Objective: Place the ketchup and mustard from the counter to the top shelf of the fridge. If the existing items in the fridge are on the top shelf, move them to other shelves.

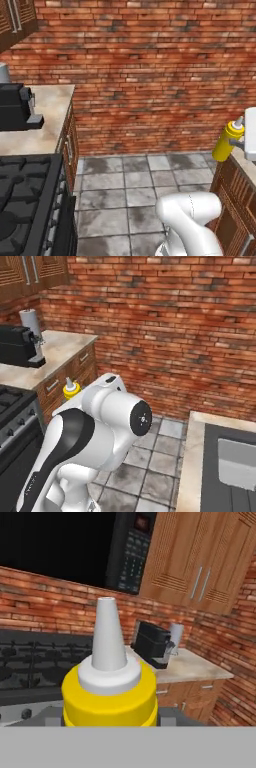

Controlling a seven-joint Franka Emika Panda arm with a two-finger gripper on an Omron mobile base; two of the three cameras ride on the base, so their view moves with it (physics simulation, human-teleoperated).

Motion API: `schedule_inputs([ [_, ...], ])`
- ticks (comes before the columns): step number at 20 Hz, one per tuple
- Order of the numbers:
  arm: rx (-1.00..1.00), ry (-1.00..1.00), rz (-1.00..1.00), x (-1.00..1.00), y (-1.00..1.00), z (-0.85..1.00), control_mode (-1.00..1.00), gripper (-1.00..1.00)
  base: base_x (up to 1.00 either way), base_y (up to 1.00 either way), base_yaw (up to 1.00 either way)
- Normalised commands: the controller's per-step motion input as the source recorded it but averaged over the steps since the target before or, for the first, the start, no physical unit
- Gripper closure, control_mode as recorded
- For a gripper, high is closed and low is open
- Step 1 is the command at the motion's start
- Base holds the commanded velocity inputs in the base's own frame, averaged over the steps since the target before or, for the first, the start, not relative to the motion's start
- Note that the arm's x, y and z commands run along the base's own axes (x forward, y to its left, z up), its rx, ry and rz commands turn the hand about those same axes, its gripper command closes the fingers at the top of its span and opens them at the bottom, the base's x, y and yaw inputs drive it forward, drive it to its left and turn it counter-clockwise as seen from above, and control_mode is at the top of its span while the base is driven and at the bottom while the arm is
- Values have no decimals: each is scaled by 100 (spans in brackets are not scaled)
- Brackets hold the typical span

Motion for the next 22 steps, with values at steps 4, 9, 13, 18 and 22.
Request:
schedule_inputs([
  [4, 0, 0, 0, 0, 0, 0, 100, 100, 100, 0, -10],
  [9, 0, 0, 0, 0, 0, 0, 100, 100, 100, 0, -11],
  [13, 0, 0, 0, 0, 0, 0, 100, 100, 100, 0, -9],
  [18, 0, 0, 0, 0, 0, 0, 100, 100, 100, 0, -9],
  [22, 0, 0, 0, 0, 0, 0, 100, 100, 100, -4, -14],
])
